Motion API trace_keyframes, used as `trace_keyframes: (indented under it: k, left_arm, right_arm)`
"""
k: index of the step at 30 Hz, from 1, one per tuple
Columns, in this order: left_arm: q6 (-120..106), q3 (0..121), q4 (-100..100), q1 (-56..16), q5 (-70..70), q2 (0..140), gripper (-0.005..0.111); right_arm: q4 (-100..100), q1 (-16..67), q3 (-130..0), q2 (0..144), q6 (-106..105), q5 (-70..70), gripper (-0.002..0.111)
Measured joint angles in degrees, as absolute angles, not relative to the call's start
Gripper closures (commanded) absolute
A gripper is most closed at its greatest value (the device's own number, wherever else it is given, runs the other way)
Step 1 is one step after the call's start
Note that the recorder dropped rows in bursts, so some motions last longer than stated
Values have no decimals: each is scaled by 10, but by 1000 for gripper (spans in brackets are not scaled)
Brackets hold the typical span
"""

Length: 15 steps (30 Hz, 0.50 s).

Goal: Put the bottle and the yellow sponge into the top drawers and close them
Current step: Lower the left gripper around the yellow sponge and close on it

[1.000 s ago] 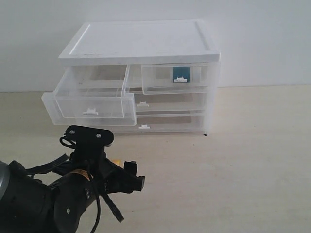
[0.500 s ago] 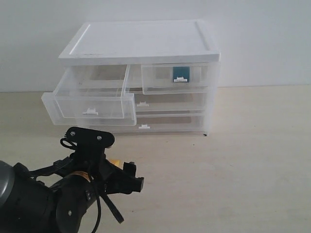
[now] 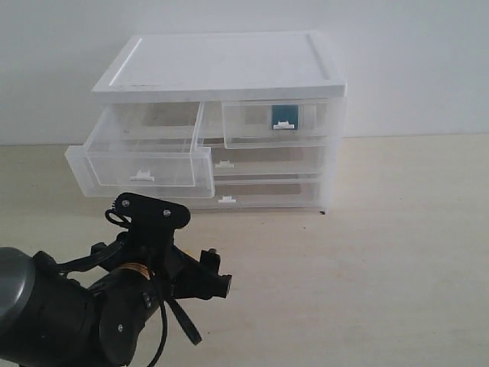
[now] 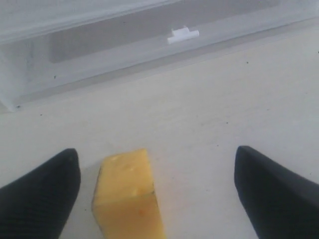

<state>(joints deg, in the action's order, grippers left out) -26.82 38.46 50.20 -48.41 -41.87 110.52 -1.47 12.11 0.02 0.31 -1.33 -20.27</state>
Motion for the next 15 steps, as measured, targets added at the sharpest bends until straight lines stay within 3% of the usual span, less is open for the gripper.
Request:
trace_keyframes:
  k: [15]
  left_arm:
    - [-362,395,527,-473,-393,1105,29]
  right_arm:
    - [-15,121,0,3,-13,-203,108]
